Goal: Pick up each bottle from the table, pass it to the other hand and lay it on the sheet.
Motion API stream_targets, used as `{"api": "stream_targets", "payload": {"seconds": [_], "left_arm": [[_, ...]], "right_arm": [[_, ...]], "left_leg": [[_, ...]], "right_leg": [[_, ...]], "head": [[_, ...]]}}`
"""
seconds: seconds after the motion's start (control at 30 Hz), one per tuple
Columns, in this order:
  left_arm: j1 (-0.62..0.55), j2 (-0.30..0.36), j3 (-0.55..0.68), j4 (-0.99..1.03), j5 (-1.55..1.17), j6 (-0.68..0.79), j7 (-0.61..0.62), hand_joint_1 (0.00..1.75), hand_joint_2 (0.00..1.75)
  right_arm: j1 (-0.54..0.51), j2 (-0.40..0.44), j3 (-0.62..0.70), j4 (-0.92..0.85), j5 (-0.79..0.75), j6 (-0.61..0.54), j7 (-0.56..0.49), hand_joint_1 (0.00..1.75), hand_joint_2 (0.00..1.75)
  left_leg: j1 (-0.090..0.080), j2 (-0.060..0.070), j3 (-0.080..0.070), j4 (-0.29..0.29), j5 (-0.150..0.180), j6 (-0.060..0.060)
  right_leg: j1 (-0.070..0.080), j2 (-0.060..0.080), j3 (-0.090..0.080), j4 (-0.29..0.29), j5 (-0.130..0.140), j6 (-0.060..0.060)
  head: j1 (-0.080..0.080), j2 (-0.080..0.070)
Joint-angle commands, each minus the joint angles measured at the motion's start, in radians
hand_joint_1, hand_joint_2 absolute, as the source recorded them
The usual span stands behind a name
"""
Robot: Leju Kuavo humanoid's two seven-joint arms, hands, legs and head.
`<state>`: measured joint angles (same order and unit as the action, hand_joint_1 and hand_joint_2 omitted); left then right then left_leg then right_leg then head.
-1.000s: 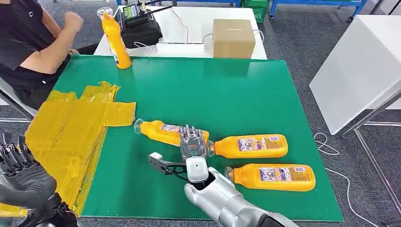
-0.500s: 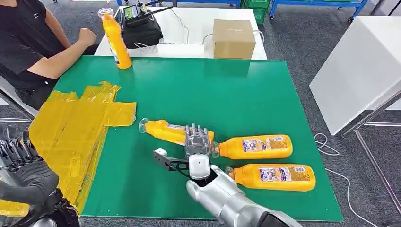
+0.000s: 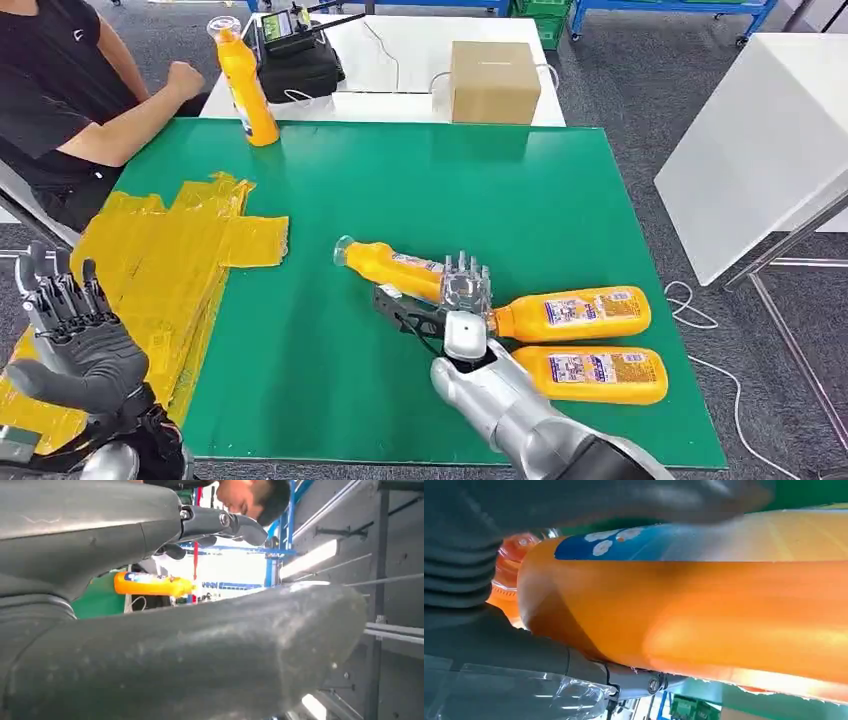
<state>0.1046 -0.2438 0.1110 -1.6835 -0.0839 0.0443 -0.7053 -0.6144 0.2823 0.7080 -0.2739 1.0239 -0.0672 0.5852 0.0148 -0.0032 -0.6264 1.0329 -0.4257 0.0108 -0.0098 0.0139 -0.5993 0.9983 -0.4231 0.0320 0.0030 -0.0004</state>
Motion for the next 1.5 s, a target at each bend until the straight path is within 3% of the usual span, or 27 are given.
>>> {"api": "stream_targets", "payload": {"seconds": [0.03, 0.6, 0.67, 0.77, 0.8, 0.83, 0.87, 0.97, 1.07, 1.23, 1.37, 1.5], "left_arm": [[-0.042, 0.019, -0.019, 0.081, 0.003, -0.006, 0.007, 0.00, 0.00], [-0.046, 0.032, -0.027, 0.081, 0.014, -0.010, 0.007, 0.00, 0.00], [-0.036, 0.035, -0.021, 0.080, 0.021, -0.019, 0.007, 0.00, 0.00], [0.001, 0.024, 0.024, 0.106, 0.049, -0.081, 0.007, 0.00, 0.00], [0.006, 0.013, 0.044, 0.115, 0.052, -0.103, 0.007, 0.00, 1.75], [0.041, -0.014, 0.104, 0.126, 0.102, -0.201, 0.007, 0.00, 1.75], [0.062, -0.044, 0.149, 0.131, 0.113, -0.267, 0.007, 0.00, 1.75], [0.098, -0.073, 0.185, 0.130, 0.121, -0.316, 0.007, 0.00, 1.75], [0.108, -0.105, 0.197, 0.171, 0.140, -0.409, 0.043, 0.00, 1.75], [0.161, -0.105, 0.054, 0.180, 0.140, -0.420, 0.082, 0.00, 1.75], [0.161, -0.103, -0.042, 0.173, 0.027, -0.380, 0.048, 0.00, 1.75], [0.160, -0.093, -0.085, 0.155, 0.016, -0.362, 0.047, 0.00, 1.75]], "right_arm": [[0.003, -0.018, -0.059, 0.063, -0.015, 0.061, -0.024, 1.71, 1.75], [0.016, -0.016, -0.127, 0.045, -0.037, 0.012, -0.128, 1.75, 1.75], [0.026, -0.016, -0.144, 0.019, -0.045, -0.069, -0.197, 1.75, 1.75], [0.041, 0.022, -0.211, -0.020, -0.086, -0.273, -0.434, 1.75, 1.75], [0.049, 0.032, -0.224, -0.033, -0.093, -0.326, -0.482, 1.75, 1.75], [0.077, 0.061, -0.245, -0.084, -0.106, -0.486, -0.616, 1.75, 1.75], [0.094, 0.067, -0.211, -0.115, -0.081, -0.568, -0.607, 1.75, 1.75], [0.130, 0.067, -0.113, -0.208, -0.100, -0.579, -0.578, 1.75, 1.75], [0.174, 0.067, 0.008, -0.331, -0.175, -0.631, -0.655, 1.75, 1.75], [0.257, 0.067, 0.184, -0.515, -0.246, -0.573, -0.708, 1.75, 1.75], [0.243, 0.067, 0.299, -0.512, -0.346, -0.445, -0.743, 1.75, 1.75], [0.228, 0.067, 0.370, -0.494, -0.394, -0.437, -0.749, 1.75, 1.75]], "left_leg": [[0.000, -0.003, 0.002, -0.002, 0.001, 0.000], [0.000, -0.003, 0.006, -0.003, 0.002, 0.000], [0.000, -0.002, 0.006, -0.002, 0.001, 0.000], [0.000, 0.000, 0.006, -0.002, 0.001, 0.001], [-0.001, 0.002, 0.006, -0.003, 0.001, 0.000], [-0.001, 0.004, 0.006, -0.002, 0.000, 0.000], [-0.001, 0.004, 0.005, -0.003, 0.001, 0.000], [0.000, 0.005, 0.002, -0.001, -0.001, 0.000], [0.000, 0.004, 0.003, -0.002, -0.001, 0.000], [0.000, 0.003, -0.005, -0.001, 0.000, 0.000], [-0.001, 0.001, -0.003, -0.001, -0.001, 0.000], [-0.001, 0.002, -0.004, -0.002, 0.000, 0.000]], "right_leg": [[0.000, -0.004, 0.002, -0.001, 0.000, -0.001], [0.000, -0.004, 0.006, -0.002, 0.000, -0.001], [0.000, -0.003, 0.005, -0.002, 0.001, -0.001], [0.000, -0.001, 0.004, -0.001, 0.001, -0.001], [0.000, 0.001, 0.004, -0.002, 0.001, -0.001], [0.000, 0.002, 0.004, -0.001, 0.001, -0.001], [0.000, 0.002, 0.004, -0.001, 0.002, -0.002], [0.000, 0.004, 0.000, 0.000, 0.002, -0.003], [0.001, 0.001, 0.001, -0.001, 0.001, -0.004], [0.001, 0.002, -0.006, 0.000, 0.001, -0.004], [0.000, -0.003, -0.004, 0.000, -0.001, -0.004], [0.000, -0.001, -0.005, -0.001, 0.000, -0.004]], "head": [[0.000, 0.000], [0.000, 0.000], [0.000, 0.000], [0.000, 0.000], [0.000, 0.000], [0.000, 0.000], [0.001, 0.000], [0.000, 0.000], [0.000, 0.000], [0.000, 0.000], [0.000, 0.000], [0.001, 0.000]]}}
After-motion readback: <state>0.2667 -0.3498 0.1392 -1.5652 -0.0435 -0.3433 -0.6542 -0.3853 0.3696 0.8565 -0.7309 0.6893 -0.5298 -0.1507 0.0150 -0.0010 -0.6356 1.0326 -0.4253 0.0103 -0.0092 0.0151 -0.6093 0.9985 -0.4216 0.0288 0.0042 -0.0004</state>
